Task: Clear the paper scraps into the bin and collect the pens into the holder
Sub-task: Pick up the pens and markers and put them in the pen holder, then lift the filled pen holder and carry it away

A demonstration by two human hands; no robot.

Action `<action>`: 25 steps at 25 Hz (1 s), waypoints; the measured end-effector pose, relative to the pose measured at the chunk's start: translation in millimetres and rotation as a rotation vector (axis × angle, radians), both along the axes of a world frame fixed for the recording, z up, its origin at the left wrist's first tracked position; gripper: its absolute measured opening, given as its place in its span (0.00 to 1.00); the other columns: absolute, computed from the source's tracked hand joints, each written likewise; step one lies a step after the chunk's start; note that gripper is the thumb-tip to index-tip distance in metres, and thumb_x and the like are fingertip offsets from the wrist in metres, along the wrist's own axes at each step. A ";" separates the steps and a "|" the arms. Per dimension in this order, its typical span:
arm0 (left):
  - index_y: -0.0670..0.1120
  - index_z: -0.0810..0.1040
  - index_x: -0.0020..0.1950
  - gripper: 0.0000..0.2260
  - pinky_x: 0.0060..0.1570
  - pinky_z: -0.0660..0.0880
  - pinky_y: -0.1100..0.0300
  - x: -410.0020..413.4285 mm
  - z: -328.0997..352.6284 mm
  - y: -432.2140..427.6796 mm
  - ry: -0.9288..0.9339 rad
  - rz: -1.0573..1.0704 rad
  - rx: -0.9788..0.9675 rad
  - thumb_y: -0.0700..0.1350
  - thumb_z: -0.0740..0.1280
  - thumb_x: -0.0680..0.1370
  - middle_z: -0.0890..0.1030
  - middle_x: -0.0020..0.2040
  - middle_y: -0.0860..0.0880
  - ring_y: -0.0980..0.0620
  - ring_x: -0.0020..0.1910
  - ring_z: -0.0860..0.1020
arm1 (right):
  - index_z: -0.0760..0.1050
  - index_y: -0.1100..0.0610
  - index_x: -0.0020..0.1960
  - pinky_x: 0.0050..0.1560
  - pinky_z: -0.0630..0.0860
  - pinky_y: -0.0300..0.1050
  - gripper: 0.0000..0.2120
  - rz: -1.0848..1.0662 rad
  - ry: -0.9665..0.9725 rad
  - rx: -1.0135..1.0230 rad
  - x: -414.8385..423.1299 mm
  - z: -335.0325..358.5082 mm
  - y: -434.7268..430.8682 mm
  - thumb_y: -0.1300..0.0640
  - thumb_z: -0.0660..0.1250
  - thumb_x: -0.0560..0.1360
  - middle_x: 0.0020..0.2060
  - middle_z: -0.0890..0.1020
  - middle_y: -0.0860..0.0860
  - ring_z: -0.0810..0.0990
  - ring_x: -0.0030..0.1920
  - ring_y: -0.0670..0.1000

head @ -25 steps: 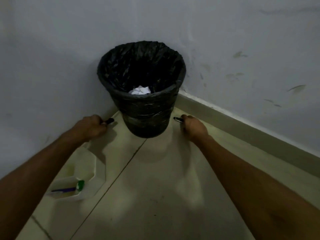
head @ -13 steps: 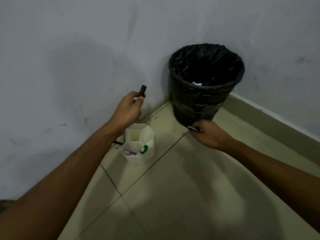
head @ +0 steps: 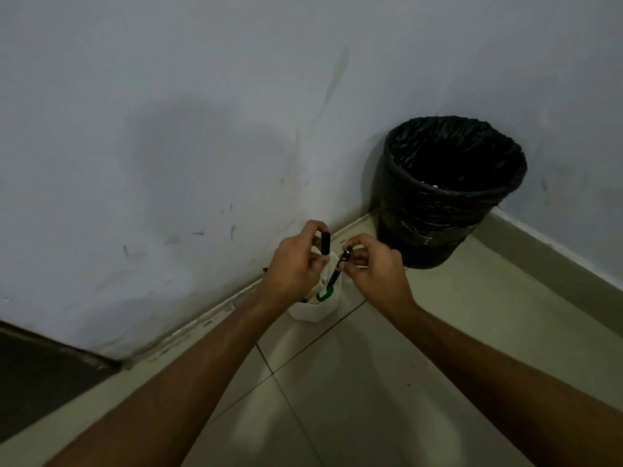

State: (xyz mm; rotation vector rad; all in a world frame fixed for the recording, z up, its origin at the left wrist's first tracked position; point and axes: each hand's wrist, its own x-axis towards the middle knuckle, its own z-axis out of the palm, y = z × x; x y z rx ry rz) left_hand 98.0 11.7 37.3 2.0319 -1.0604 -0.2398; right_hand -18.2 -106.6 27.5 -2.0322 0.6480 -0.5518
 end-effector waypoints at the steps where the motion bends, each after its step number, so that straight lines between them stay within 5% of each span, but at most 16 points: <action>1: 0.51 0.72 0.56 0.14 0.44 0.82 0.52 -1.3 -2.6 0.0 -0.034 -0.016 0.014 0.39 0.70 0.75 0.83 0.47 0.49 0.53 0.40 0.83 | 0.80 0.56 0.51 0.45 0.80 0.32 0.09 0.007 0.020 -0.037 0.8 -6.3 2.0 0.61 0.74 0.71 0.43 0.85 0.47 0.84 0.43 0.42; 6: 0.47 0.85 0.49 0.08 0.54 0.77 0.55 0.4 -19.1 3.2 -0.229 -0.092 0.085 0.41 0.72 0.71 0.85 0.49 0.50 0.51 0.50 0.81 | 0.84 0.56 0.54 0.51 0.82 0.43 0.11 -0.008 0.094 -0.048 9.6 -21.1 -3.0 0.63 0.71 0.72 0.47 0.85 0.50 0.84 0.44 0.47; 9: 0.49 0.83 0.55 0.12 0.58 0.75 0.55 0.5 -25.1 7.6 -0.219 -0.071 0.155 0.44 0.72 0.73 0.81 0.56 0.51 0.52 0.55 0.78 | 0.79 0.56 0.61 0.47 0.76 0.30 0.18 0.061 0.132 0.004 7.4 -21.7 -1.7 0.65 0.70 0.72 0.56 0.83 0.52 0.81 0.49 0.46; 11: 0.49 0.80 0.59 0.12 0.57 0.73 0.60 1.5 -24.1 15.4 -0.185 0.070 0.027 0.46 0.68 0.76 0.78 0.58 0.53 0.56 0.56 0.75 | 0.73 0.52 0.65 0.46 0.75 0.28 0.26 0.165 0.134 -0.013 3.2 -22.3 -2.7 0.62 0.74 0.69 0.63 0.75 0.50 0.76 0.55 0.44; 13: 0.49 0.78 0.60 0.11 0.51 0.73 0.69 2.6 -22.6 28.8 -0.106 0.279 -0.165 0.45 0.65 0.79 0.77 0.57 0.54 0.61 0.55 0.74 | 0.67 0.47 0.68 0.58 0.76 0.38 0.34 0.350 0.211 -0.071 1.1 -24.7 -10.7 0.56 0.77 0.66 0.69 0.65 0.48 0.69 0.62 0.46; 17: 0.52 0.77 0.59 0.08 0.43 0.72 0.75 7.5 -40.4 53.2 0.065 0.525 -0.277 0.44 0.63 0.81 0.77 0.57 0.53 0.61 0.54 0.75 | 0.66 0.39 0.66 0.64 0.74 0.42 0.40 0.600 0.391 -0.188 13.2 -39.8 -29.0 0.44 0.81 0.59 0.73 0.56 0.44 0.65 0.67 0.48; 25: 0.49 0.79 0.57 0.08 0.44 0.74 0.71 1.9 -6.9 70.7 0.209 0.631 -0.060 0.43 0.65 0.79 0.79 0.55 0.49 0.59 0.49 0.78 | 0.72 0.54 0.57 0.62 0.78 0.53 0.33 0.356 0.375 -0.196 14.6 -6.5 -6.6 0.46 0.82 0.58 0.70 0.61 0.55 0.73 0.65 0.58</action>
